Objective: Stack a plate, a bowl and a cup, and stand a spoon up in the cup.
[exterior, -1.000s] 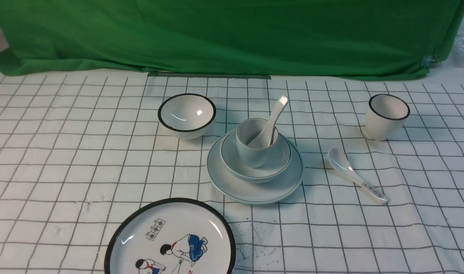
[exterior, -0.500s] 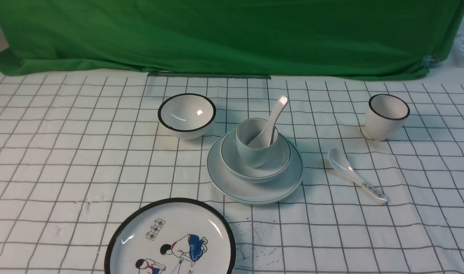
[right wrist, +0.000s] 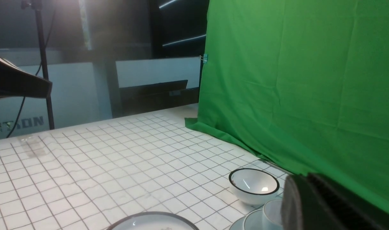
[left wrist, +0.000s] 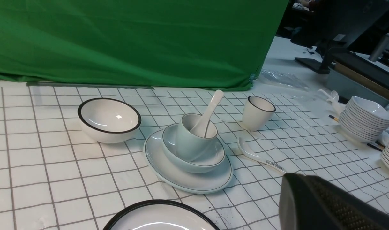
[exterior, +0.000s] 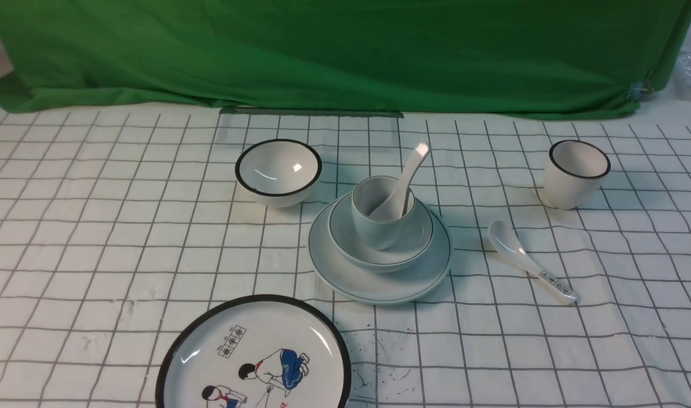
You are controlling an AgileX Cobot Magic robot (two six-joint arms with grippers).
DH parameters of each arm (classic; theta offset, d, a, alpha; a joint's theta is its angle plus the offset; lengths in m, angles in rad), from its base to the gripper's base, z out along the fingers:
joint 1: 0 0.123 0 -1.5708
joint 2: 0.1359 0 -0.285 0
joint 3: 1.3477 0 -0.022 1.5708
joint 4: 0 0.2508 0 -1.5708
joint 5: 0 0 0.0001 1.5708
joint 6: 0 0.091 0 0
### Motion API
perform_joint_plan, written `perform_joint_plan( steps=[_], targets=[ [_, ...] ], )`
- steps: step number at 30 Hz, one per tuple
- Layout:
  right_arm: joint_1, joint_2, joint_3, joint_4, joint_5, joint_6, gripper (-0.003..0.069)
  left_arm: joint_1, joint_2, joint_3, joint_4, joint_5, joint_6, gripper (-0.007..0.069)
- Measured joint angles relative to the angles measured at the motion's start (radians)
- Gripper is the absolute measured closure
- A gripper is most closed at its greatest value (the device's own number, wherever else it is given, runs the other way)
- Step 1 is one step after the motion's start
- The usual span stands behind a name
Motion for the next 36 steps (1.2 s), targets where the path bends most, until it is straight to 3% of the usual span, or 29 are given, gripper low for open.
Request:
perform_joint_plan(
  steps=[4,8,11,15,21,29,36],
  targets=[
    [0.000,0.000,0.000,0.000,0.000,0.000,0.0601,0.000,0.000,0.000,0.016,0.000,0.004,0.0622],
    [0.000,0.000,0.000,0.000,-0.001,0.000,0.0585,0.033,-0.004,0.030,0.158,-0.073,-0.002,0.0622],
    [0.000,0.000,0.000,0.000,-0.001,0.000,0.0571,0.143,-0.031,0.099,0.174,-0.199,0.084,0.0622],
    [0.000,0.000,0.000,0.000,0.000,0.000,0.0559,0.317,-0.104,0.243,0.106,-0.317,0.230,0.0622],
    [0.000,0.000,0.000,0.000,0.002,0.000,0.0537,0.483,-0.126,0.421,0.086,-0.368,0.228,0.0622],
    [0.000,0.000,0.000,0.000,0.002,0.000,0.0519,0.488,-0.125,0.537,0.105,-0.409,0.210,0.0622],
    [0.000,-0.001,0.000,0.000,0.002,0.000,0.0504,0.339,-0.127,0.569,0.154,-0.440,0.209,0.0622]
  ],
)
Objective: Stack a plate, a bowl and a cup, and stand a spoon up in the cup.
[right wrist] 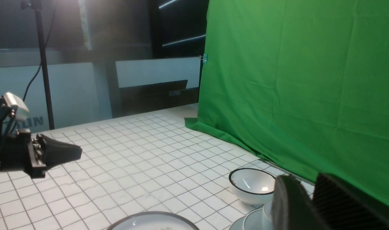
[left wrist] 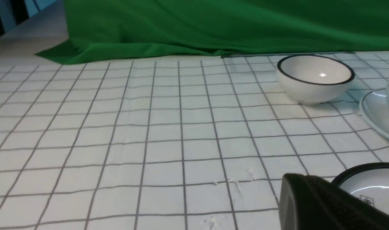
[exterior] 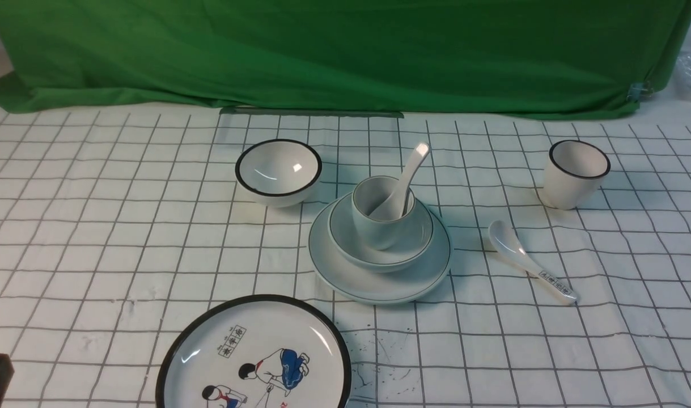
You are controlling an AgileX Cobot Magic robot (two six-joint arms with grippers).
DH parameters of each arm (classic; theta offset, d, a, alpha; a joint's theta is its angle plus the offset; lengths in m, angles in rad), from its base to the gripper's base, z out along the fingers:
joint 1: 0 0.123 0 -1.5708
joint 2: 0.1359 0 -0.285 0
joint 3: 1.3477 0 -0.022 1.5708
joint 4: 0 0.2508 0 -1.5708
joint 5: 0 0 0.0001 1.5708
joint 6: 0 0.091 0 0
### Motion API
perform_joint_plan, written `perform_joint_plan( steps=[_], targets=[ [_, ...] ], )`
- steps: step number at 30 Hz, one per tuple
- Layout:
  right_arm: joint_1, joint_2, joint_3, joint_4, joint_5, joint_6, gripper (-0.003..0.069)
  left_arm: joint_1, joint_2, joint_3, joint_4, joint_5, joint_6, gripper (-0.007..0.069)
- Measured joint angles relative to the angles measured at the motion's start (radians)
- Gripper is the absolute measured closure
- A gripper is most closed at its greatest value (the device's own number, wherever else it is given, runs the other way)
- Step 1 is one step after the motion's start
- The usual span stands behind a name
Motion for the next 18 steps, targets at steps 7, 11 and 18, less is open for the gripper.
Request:
perform_joint_plan(
  steps=[7,11,18],
  targets=[
    [0.000,0.000,0.000,0.000,0.000,0.000,0.0494,-0.022,0.000,0.000,0.009,-0.007,0.000,0.0622],
    [0.000,0.000,0.000,0.000,0.000,0.000,0.0483,-0.022,0.000,0.000,0.010,-0.009,0.000,0.0622],
    [0.000,0.000,0.000,0.000,0.000,0.000,0.0463,-0.022,0.000,0.000,0.011,-0.011,0.000,0.0622]
  ],
)
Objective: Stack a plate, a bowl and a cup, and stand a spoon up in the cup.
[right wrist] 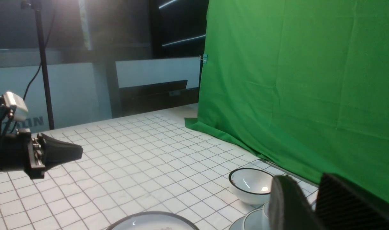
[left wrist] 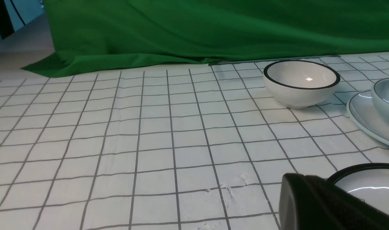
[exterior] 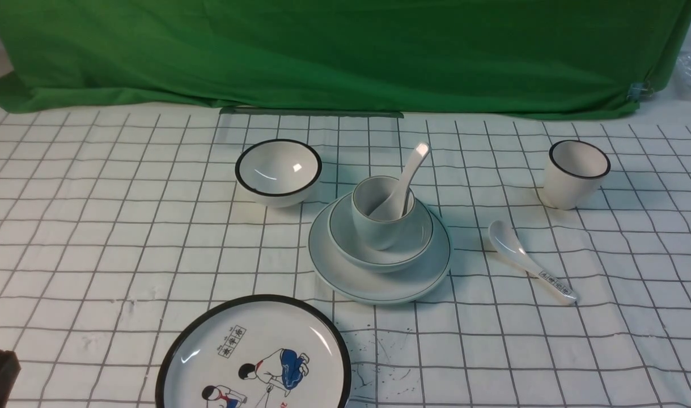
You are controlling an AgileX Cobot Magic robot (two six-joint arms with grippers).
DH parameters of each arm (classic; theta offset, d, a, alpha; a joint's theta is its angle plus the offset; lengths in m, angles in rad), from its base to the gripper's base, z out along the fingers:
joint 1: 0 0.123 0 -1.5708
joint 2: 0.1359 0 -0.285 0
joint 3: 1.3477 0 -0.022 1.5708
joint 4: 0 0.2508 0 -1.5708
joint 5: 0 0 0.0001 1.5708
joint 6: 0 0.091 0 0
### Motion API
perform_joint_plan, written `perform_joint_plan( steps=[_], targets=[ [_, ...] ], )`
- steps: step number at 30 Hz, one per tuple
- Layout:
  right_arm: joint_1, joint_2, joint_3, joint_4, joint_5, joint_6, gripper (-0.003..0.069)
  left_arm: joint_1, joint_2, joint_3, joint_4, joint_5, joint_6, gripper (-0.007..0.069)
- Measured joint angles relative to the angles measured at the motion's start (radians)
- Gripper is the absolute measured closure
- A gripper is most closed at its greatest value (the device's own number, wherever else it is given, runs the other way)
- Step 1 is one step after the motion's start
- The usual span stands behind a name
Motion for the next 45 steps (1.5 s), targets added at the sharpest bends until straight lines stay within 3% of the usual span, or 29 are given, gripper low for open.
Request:
perform_joint_plan(
  steps=[11,13,17,21,26,29,32,33,34,36,37,40,45],
  targets=[
    [0.000,0.000,0.000,0.016,-0.002,-0.006,0.0440,0.000,0.000,0.000,0.001,0.000,0.000,0.0622],
    [0.000,0.000,0.000,0.092,-0.003,-0.060,0.0436,0.000,0.000,0.000,0.001,0.000,-0.001,0.0622],
    [0.000,0.000,0.003,0.364,-0.007,-0.300,0.0425,0.000,0.000,0.000,0.001,0.000,-0.001,0.0622],
    [0.000,0.000,0.007,0.456,-0.007,-0.361,0.0424,0.000,0.000,0.000,0.001,0.000,-0.002,0.0622],
    [-0.002,-0.004,0.011,0.474,-0.007,-0.368,0.0424,0.000,0.000,0.000,0.011,0.000,-0.002,0.0622],
    [-0.092,-0.028,0.049,0.475,-0.011,-0.377,0.0422,0.000,0.000,0.000,0.031,-0.001,-0.002,0.0622],
    [-0.308,-0.034,0.122,0.475,-0.012,-0.379,0.0422,0.000,0.000,0.000,0.034,-0.001,-0.002,0.0622],
    [-0.324,-0.034,0.135,0.475,-0.012,-0.379,0.0422,0.000,0.000,0.000,0.034,-0.001,-0.002,0.0622],
    [-0.475,-0.035,0.193,0.475,-0.013,-0.382,0.0422,0.000,0.000,0.000,0.034,-0.001,-0.002,0.0622],
    [-0.573,-0.041,0.242,0.475,-0.013,-0.384,0.0422,0.000,0.000,0.000,0.034,-0.001,-0.002,0.0622],
    [-0.694,-0.060,0.322,0.475,-0.011,-0.391,0.0422,0.000,0.000,0.000,0.034,-0.001,-0.002,0.0622],
    [-0.883,-0.126,0.445,0.476,-0.002,-0.401,0.0422,0.000,0.000,0.000,0.035,-0.001,-0.002,0.0622],
    [-1.034,-0.159,0.487,0.491,0.037,-0.368,0.0422,0.000,0.000,0.001,0.041,0.000,-0.003,0.0622]
  ],
)
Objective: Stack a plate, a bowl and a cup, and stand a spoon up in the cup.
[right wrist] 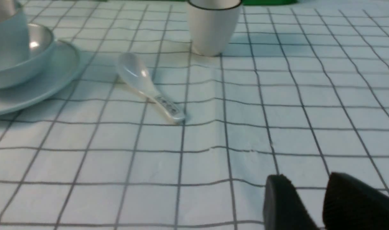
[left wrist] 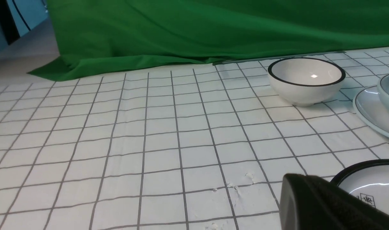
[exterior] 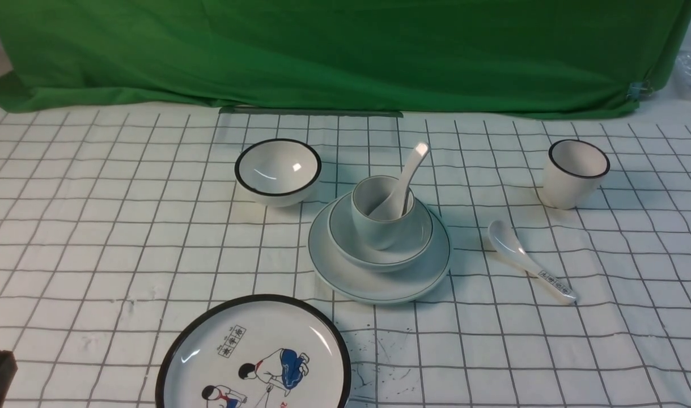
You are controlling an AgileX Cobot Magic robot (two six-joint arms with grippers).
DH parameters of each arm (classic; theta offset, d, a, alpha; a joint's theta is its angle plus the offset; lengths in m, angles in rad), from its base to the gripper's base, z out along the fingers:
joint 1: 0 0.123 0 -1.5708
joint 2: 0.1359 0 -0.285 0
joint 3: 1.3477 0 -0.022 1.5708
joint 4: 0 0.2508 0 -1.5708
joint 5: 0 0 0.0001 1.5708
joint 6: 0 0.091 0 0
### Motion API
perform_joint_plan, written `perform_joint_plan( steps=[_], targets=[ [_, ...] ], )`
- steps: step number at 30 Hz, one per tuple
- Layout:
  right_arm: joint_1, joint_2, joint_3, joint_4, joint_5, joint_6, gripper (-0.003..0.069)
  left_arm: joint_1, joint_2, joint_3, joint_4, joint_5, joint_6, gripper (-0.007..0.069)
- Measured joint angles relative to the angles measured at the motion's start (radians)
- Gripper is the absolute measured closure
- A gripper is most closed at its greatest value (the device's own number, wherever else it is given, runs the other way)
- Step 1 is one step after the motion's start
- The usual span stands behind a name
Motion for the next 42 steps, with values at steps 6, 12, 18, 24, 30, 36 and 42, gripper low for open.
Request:
perform_joint_plan(
  steps=[6,12,18,24,30,36,42],
  targets=[
    [-0.023,-0.001,0.000,0.002,-0.001,-0.051,0.0422,0.000,0.000,0.000,0.023,0.000,0.000,0.0622],
    [-0.023,-0.001,0.000,0.002,-0.002,-0.042,0.0422,0.000,0.000,0.000,0.027,0.000,0.000,0.0622],
    [-0.024,-0.001,0.000,0.002,-0.002,-0.042,0.0422,0.000,0.000,0.000,0.030,0.000,0.000,0.0622],
    [-0.024,-0.001,0.000,0.002,-0.002,-0.042,0.0422,0.000,0.000,0.000,0.030,0.000,0.000,0.0621],
    [-0.024,-0.001,0.000,0.002,-0.003,-0.042,0.0421,0.000,0.000,0.000,0.030,0.000,0.000,0.0620],
    [-0.024,-0.001,0.000,0.002,-0.003,-0.042,0.0421,0.000,0.000,0.000,0.030,0.000,0.000,0.0620],
    [-0.024,-0.001,0.000,0.002,-0.003,-0.042,0.0421,0.000,0.000,0.000,0.030,0.000,0.001,0.0620]
  ],
)
